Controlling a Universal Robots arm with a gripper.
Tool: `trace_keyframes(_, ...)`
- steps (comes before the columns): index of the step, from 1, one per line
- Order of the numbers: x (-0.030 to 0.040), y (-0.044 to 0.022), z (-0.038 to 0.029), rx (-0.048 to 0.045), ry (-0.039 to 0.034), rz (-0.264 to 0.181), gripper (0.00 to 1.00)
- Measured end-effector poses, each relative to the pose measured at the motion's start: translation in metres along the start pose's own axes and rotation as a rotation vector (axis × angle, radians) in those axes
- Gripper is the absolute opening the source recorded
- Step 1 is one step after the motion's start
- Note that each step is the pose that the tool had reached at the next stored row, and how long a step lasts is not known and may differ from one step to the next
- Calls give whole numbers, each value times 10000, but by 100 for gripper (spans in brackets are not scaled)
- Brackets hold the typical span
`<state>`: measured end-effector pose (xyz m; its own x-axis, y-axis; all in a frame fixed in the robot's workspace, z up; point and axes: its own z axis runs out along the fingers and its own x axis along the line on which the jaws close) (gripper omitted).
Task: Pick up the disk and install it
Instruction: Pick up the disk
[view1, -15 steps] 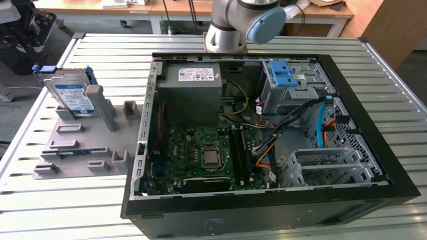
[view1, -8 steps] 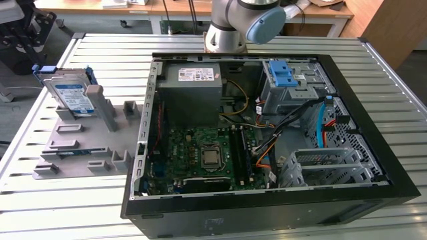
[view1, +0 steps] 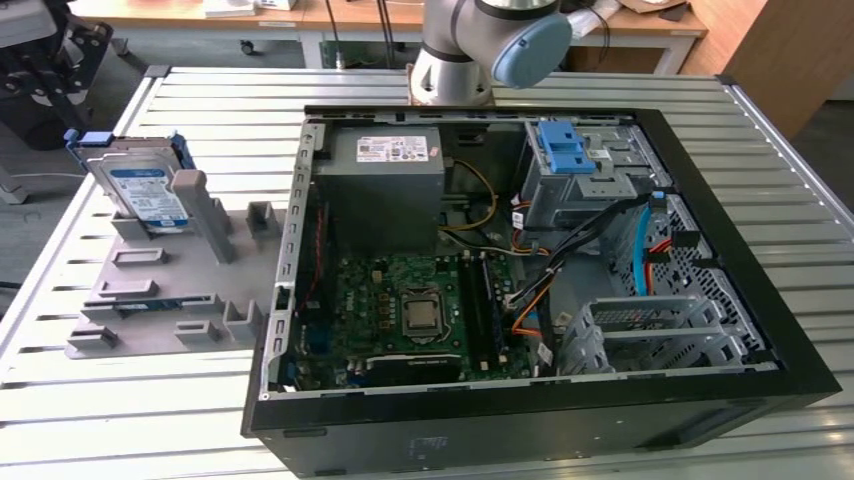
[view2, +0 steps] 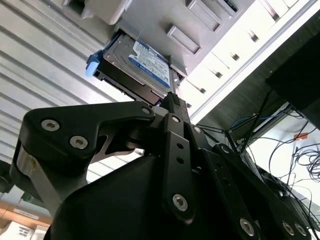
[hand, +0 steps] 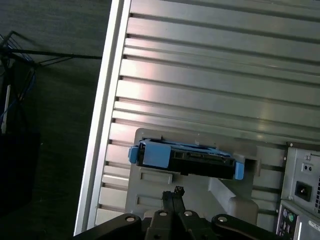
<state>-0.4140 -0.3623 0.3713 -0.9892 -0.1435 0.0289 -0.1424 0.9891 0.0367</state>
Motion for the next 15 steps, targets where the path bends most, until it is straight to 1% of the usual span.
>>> trace_keyframes(15, 0, 0, 0, 23, 30, -805, 11)
